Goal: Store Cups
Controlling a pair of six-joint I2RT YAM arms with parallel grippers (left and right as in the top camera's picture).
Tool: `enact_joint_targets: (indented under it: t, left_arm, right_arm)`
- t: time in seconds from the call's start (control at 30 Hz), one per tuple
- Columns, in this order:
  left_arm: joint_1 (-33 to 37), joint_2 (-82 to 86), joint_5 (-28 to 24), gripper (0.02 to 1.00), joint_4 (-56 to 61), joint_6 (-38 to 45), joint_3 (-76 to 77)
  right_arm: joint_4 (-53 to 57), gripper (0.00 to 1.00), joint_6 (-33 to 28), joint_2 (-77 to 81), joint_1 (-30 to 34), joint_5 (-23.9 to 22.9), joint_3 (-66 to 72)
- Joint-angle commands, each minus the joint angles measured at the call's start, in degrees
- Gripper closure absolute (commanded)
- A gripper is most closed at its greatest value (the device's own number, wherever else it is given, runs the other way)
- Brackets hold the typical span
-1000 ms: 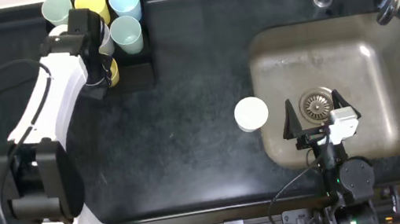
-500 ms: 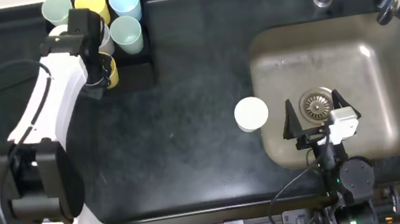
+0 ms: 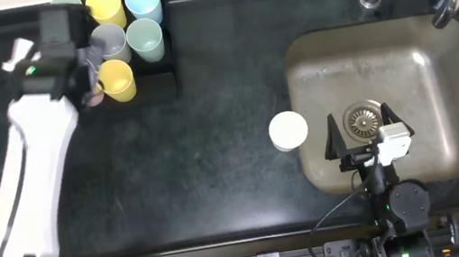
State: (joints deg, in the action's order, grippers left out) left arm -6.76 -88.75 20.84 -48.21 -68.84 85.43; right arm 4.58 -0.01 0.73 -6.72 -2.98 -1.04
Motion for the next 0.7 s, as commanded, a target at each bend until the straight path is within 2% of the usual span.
enact_joint_targets:
  t: [0.03,0.2,0.37,0.43,0.6,0.7]
  left_arm:
    - [-0.4,8.6,3.9,0.097,9.9,21.6,0.1]
    - [-0.4,17.2,0.4,0.06,21.5,40.2,-0.7]
    - [0.5,31.1,-9.0,0.042,41.6,54.8,-15.3]
    - [1.1,37.4,-11.8,0.018,49.7,56.9,-24.8]
    - [1.1,53.4,-13.3,0.018,63.6,56.8,-49.0]
    - [1.1,62.9,-13.5,0.02,67.9,56.8,-60.5]
  right_arm:
    - [-0.3,0.003,-0.2,-0.5,0.2,0.0,0.8]
    - [-0.3,0.003,-0.2,-0.5,0.2,0.0,0.8]
    - [-0.3,0.003,-0.2,-0.5,0.2,0.0,0.8]
    - [-0.3,0.005,-0.2,-0.5,0.2,0.0,0.8]
    - [-0.3,0.003,-0.2,-0.5,0.2,0.0,0.8]
    - [-0.3,0.003,-0.2,-0.5,0.2,0.0,0.8]
